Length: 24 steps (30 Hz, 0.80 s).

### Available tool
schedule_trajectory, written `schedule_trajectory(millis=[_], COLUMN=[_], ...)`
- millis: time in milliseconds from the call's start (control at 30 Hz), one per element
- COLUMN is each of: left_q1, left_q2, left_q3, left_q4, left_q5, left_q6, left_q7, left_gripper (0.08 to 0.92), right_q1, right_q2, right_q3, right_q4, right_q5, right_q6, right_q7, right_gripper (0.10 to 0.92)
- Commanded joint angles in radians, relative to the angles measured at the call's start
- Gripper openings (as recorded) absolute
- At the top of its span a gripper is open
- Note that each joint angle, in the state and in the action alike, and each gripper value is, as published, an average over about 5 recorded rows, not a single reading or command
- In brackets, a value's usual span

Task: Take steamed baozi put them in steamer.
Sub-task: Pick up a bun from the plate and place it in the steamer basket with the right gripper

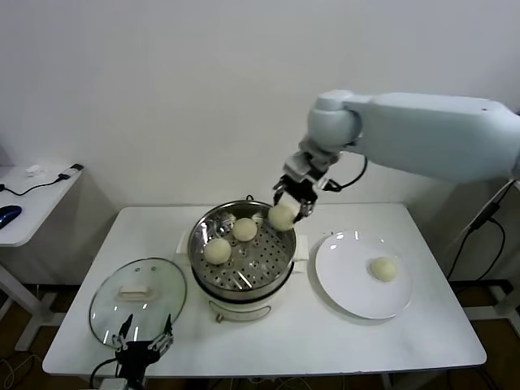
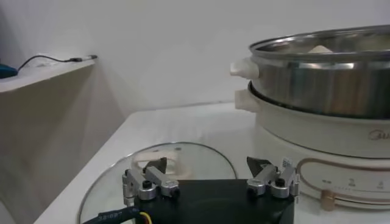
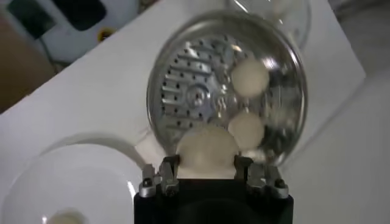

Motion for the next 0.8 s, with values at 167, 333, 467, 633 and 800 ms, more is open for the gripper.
schedule_trajectory(millis=[167,333,467,633,800], left_q1=[0.008,0.012,0.012,0.01,0.009], left_q2=[-0.007,-0.008,-0.006,-0.006,-0.006], left_q3=[-0.003,-0.006,-0.007,-0.004,-0.002], left_q4=[0.0,0.002,0.005,0.008,0.007], left_q5=[0.001,0.0,0.0,-0.001,0.0], left_q6=[-0.003,-0.006,-0.009,-0.01,-0.008], left_q7=[-0.001,-0.002,-0.003,-0.003,-0.002], left_gripper=[0.823,0.823,0.823,0.823,0.823], right_q1=[-0.168,-0.242,-0.286,-0.335,-0.349], right_q2=[0.209,0.244,0.265,0.287,0.298], right_q3=[0.013,0.019,0.027,0.04,0.048], right_q4=[-0.032,-0.106,-0.151,-0.207,-0.235], right_q5=[-0.213,-0.248,-0.286,-0.332,-0.343], right_q6=[0.288,0.3,0.302,0.304,0.312], right_q7=[-0.01,0.009,0.032,0.059,0.079], right_gripper=[0.619,0.619,0.619,0.619,0.628])
